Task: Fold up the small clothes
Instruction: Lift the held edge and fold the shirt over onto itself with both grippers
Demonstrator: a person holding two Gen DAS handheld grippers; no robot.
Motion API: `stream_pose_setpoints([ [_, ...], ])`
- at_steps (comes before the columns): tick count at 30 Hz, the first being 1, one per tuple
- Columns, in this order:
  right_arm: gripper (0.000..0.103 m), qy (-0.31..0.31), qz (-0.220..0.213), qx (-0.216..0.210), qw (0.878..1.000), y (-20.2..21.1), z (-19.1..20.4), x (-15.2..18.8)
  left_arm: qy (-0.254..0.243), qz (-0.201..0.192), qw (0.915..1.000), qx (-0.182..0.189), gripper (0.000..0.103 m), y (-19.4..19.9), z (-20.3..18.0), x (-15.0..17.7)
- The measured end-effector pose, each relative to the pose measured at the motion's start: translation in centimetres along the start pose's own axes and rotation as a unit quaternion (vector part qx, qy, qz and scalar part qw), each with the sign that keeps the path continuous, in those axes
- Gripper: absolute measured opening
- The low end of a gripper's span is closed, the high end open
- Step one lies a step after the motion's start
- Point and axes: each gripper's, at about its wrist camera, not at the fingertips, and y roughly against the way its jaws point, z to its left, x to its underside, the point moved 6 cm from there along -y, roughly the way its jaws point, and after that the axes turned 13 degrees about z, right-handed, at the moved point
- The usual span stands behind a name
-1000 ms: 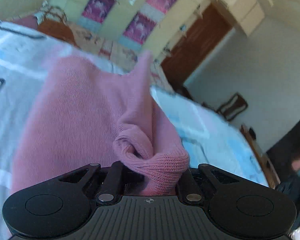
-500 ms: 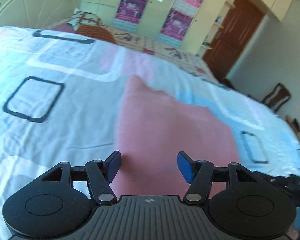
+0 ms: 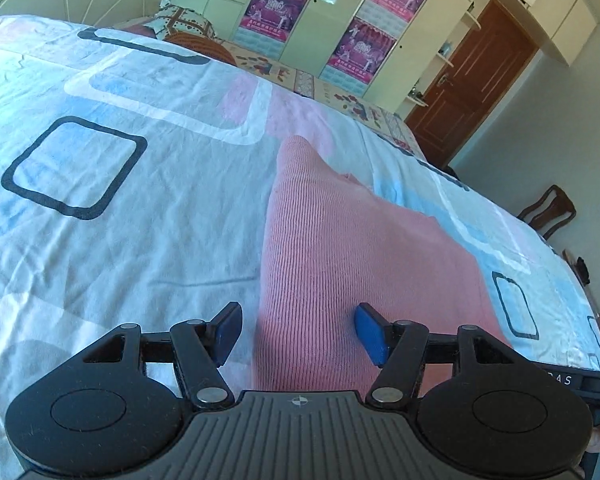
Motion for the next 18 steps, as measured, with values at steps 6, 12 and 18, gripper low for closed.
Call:
stream_pose_setpoints([
  [6,0.009,0.105,-0.060,0.072,0.990,5.3,2.2,-0.9,-0.048,0.027,0.9984,0.014,0.062,-0.8,-2.1,-0.5],
  [12,0.010,0.030,-0.011,0.045,0.998,1.0,-2.5,0.2,-0.028,0.049,0.9981,0.023,0.062,-2.6,-2.4,-0.4],
  [18,0.010,0.008,-0.015,0.035,0.999,1.6,-2.7,0.5,-0.029,0.055,0.9974,0.036,0.065,-2.7,-1.6,-0.4],
])
